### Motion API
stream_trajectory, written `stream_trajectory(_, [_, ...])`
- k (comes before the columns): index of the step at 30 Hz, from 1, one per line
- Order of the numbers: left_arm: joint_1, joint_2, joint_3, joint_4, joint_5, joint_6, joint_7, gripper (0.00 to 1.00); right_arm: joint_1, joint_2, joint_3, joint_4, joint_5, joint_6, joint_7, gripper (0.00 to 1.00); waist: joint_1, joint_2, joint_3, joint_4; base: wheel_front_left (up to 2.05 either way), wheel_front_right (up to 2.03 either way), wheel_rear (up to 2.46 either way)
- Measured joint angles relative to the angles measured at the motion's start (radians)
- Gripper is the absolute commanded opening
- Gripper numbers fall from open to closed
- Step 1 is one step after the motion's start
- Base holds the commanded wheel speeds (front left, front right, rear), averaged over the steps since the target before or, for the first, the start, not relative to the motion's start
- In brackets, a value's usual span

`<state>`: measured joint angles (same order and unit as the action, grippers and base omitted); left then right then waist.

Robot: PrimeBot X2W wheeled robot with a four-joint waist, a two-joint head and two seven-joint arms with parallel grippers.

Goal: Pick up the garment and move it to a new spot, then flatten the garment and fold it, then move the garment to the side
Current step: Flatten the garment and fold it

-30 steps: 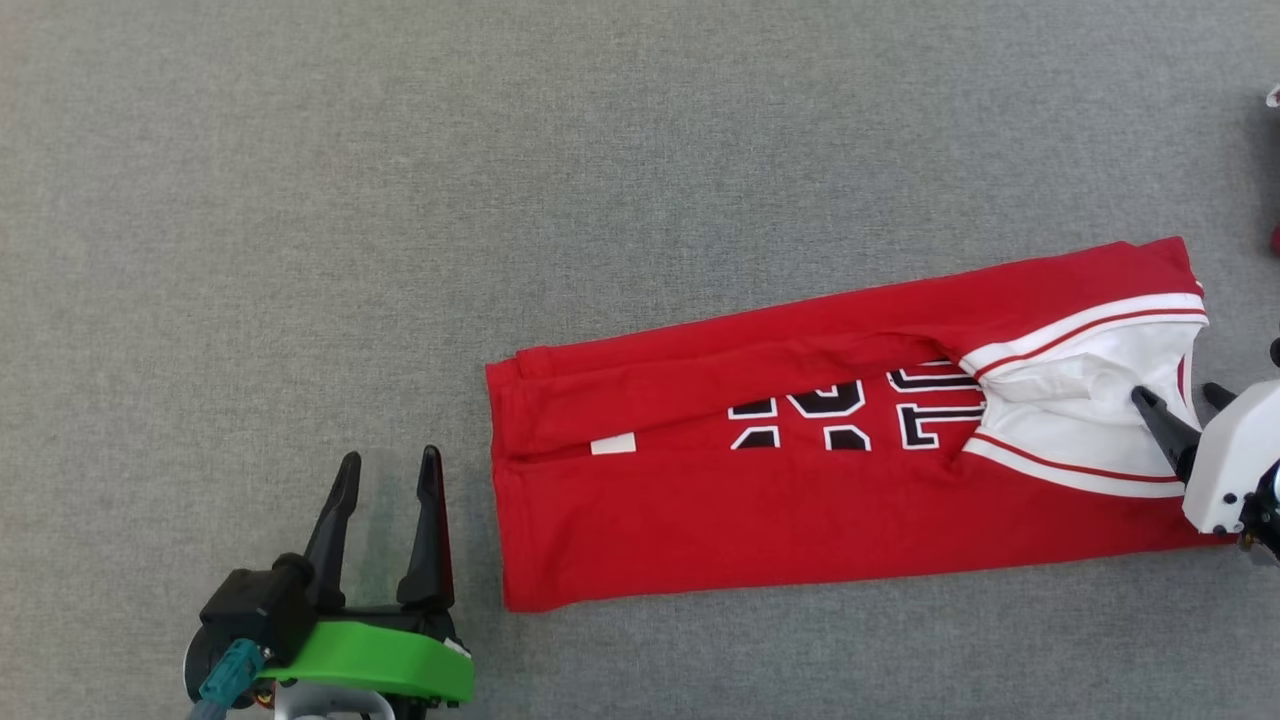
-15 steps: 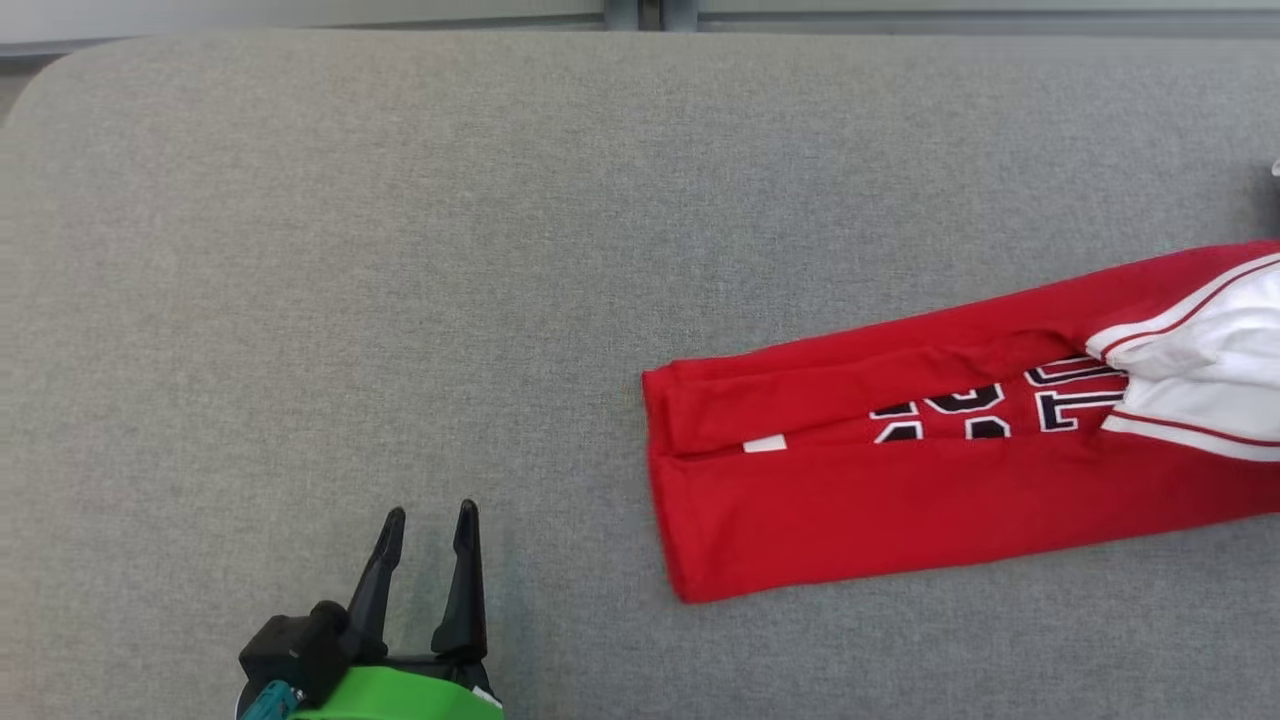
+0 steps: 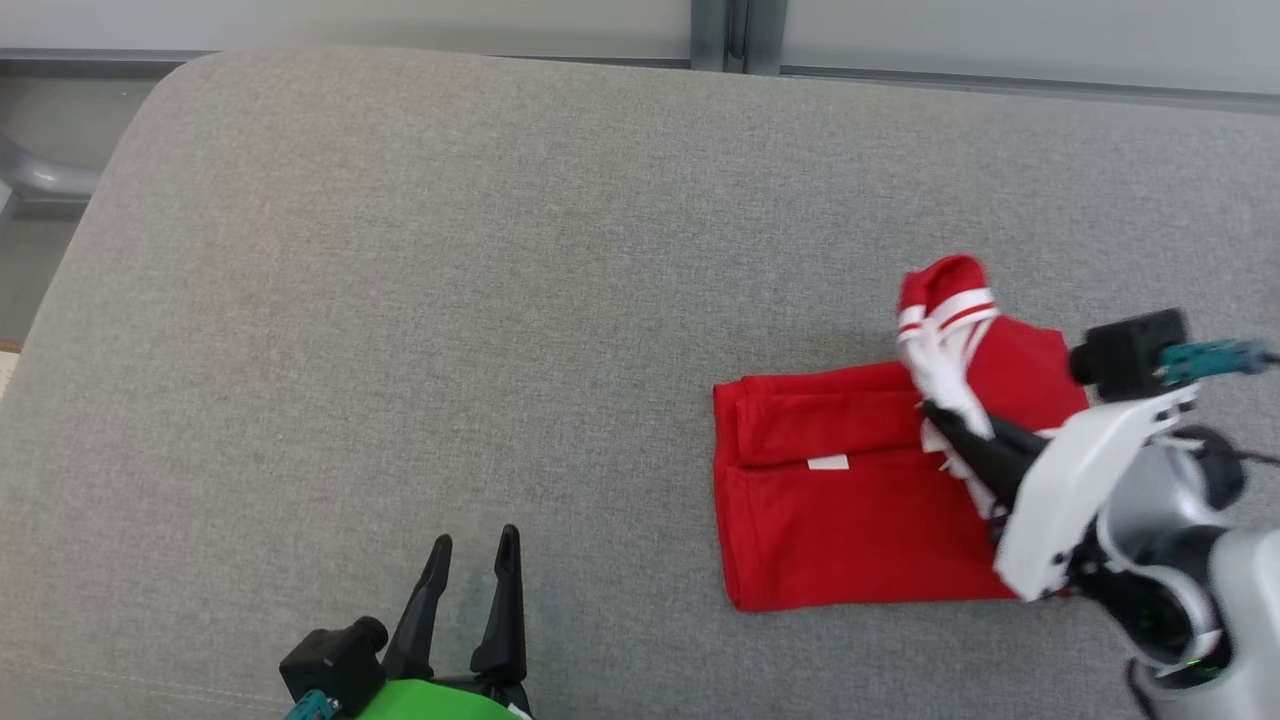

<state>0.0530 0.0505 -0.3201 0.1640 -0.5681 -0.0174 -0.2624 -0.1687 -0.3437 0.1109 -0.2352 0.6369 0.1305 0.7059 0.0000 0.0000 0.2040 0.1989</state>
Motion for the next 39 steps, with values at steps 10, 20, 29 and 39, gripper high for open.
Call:
stream_trajectory(10, [-0.001, 0.0, 0.0, 0.03, -0.005, 0.009, 0.0, 1.0, 0.031, 0.287, 0.068, 0.206, -0.189, 0.0, -0.174, 0.0, 0.0, 0.0, -0.012, 0.003, 0.0, 0.0, 0.0])
stream_trajectory(20, [-0.002, 0.0, 0.008, 0.044, 0.003, 0.003, 0.0, 1.0, -0.027, 0.292, 0.142, 0.341, -0.15, 0.0, -0.323, 0.49, 0.0, 0.0, -0.026, -0.019, 0.0, 0.0, 0.0])
stream_trajectory(29, [0.026, 0.0, 0.024, 0.053, 0.025, 0.0, 0.0, 1.0, -0.072, 0.294, 0.353, 0.339, 0.085, 0.0, -0.436, 1.0, 0.0, 0.0, -0.053, -0.043, 0.0, 0.0, 0.0])
stream_trajectory(39, [0.093, -0.001, 0.104, 0.038, 0.074, -0.003, 0.0, 1.0, 0.041, 0.259, 0.225, 0.182, -0.072, 0.0, -0.6, 1.0, 0.0, 0.0, -0.134, -0.08, 0.0, 0.0, 0.0])
